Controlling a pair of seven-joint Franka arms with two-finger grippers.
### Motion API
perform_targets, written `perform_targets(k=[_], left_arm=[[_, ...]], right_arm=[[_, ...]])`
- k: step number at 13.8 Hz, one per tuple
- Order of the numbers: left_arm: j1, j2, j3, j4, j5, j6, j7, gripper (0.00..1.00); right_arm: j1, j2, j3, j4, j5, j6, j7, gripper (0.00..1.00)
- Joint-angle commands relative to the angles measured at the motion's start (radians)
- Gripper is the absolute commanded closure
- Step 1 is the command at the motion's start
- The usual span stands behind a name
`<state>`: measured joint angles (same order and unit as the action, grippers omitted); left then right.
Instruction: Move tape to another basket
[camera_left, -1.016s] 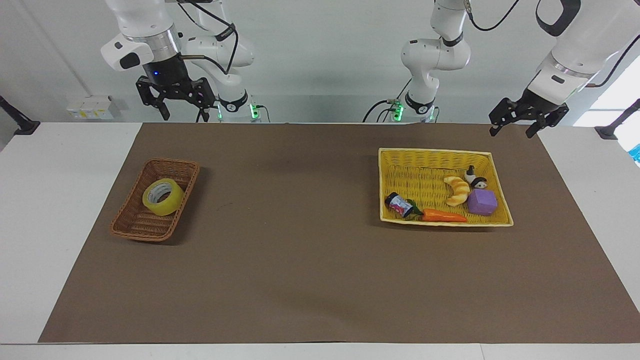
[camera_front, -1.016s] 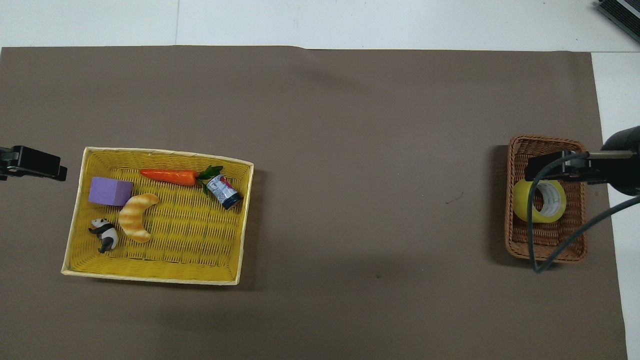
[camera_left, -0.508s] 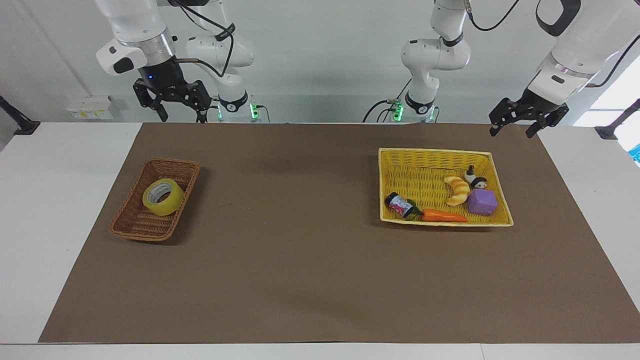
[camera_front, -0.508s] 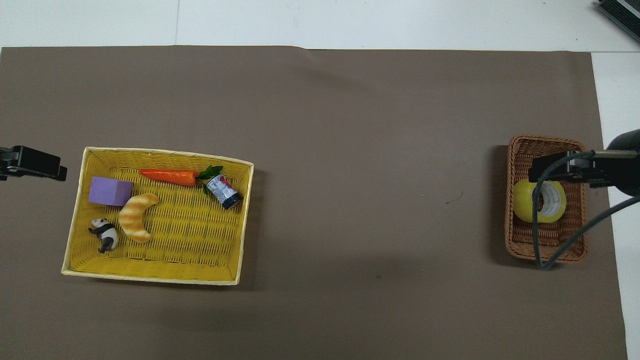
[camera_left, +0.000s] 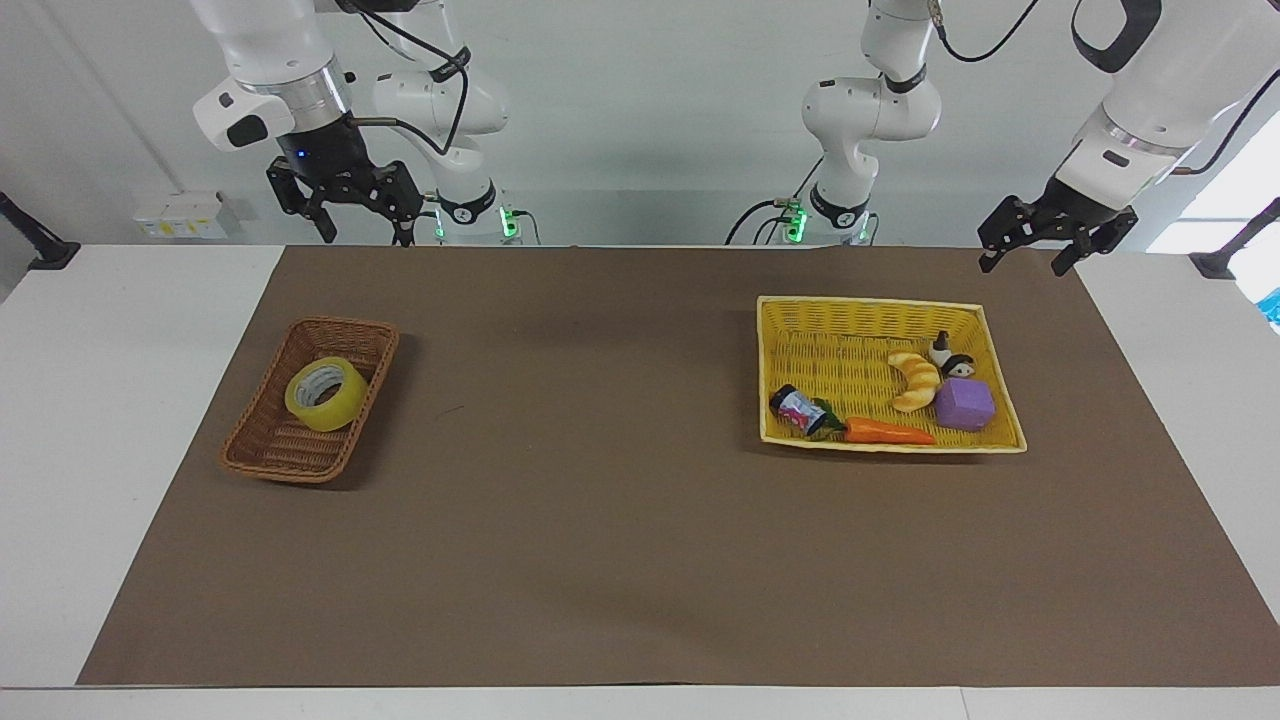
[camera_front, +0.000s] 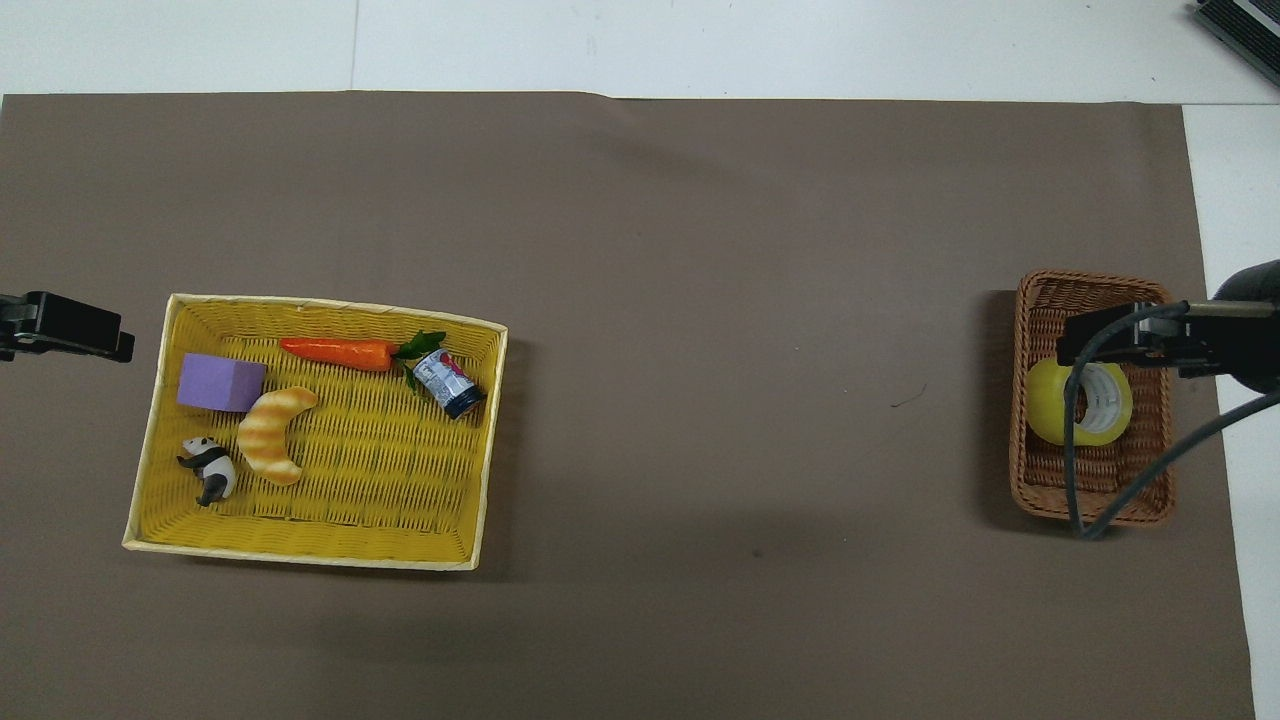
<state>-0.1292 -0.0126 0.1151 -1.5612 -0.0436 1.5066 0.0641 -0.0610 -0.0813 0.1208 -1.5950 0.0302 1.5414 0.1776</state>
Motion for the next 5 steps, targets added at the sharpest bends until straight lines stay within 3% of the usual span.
perform_targets(k=[1, 5], left_arm=[[-0.023, -0.001, 0.017, 0.016, 0.019, -0.019, -0.012, 0.0], [-0.023, -0.001, 0.017, 0.016, 0.019, -0.019, -0.012, 0.0]], right_arm=[[-0.02, -0.015, 0.002, -0.008, 0.019, -0.017, 0.014, 0.0], [-0.023, -0.015, 0.002, -0.008, 0.016, -0.018, 0.008, 0.0]])
